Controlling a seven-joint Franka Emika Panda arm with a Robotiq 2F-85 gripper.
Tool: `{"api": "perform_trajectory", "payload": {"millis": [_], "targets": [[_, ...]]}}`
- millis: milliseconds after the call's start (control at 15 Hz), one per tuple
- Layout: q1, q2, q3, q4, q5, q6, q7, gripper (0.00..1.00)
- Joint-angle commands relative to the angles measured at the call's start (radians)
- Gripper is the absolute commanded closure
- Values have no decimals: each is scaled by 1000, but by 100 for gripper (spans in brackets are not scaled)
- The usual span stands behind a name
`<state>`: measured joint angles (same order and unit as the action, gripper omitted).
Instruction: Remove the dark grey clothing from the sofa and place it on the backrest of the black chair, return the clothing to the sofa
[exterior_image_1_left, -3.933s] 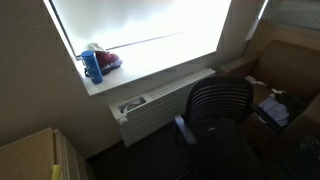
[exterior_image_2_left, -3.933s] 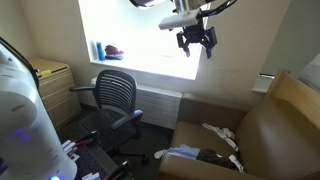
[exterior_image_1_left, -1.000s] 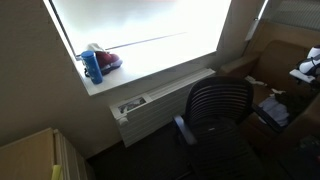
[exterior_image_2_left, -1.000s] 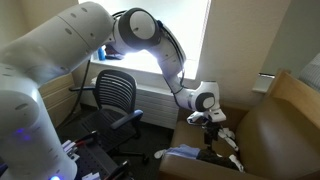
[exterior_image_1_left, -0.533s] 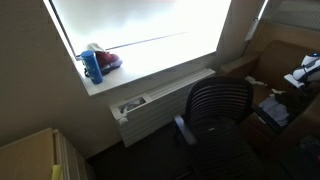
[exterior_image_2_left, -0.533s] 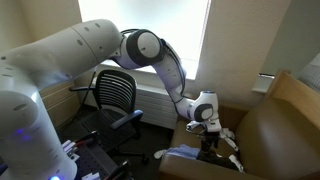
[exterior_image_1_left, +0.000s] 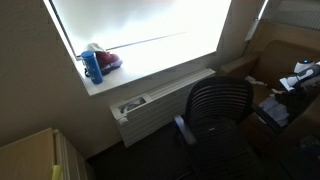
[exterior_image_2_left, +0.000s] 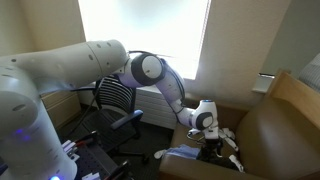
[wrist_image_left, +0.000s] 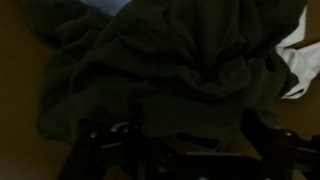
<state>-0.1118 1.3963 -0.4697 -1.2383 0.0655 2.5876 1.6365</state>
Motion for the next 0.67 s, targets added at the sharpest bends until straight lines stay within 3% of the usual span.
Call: {"api": "perform_trajectory", "payload": {"millis": [0,67,133,200,600], "targets": [[-60,77,16,176,-17,-201,20,0],[-64,108,1,231,0,-258,15,0],[-75,124,1,271,-2,-318,10,25],[-77,68,25,203,-42,-326,24,26],[-116,77,53,280,-91,-428,27,68]]}}
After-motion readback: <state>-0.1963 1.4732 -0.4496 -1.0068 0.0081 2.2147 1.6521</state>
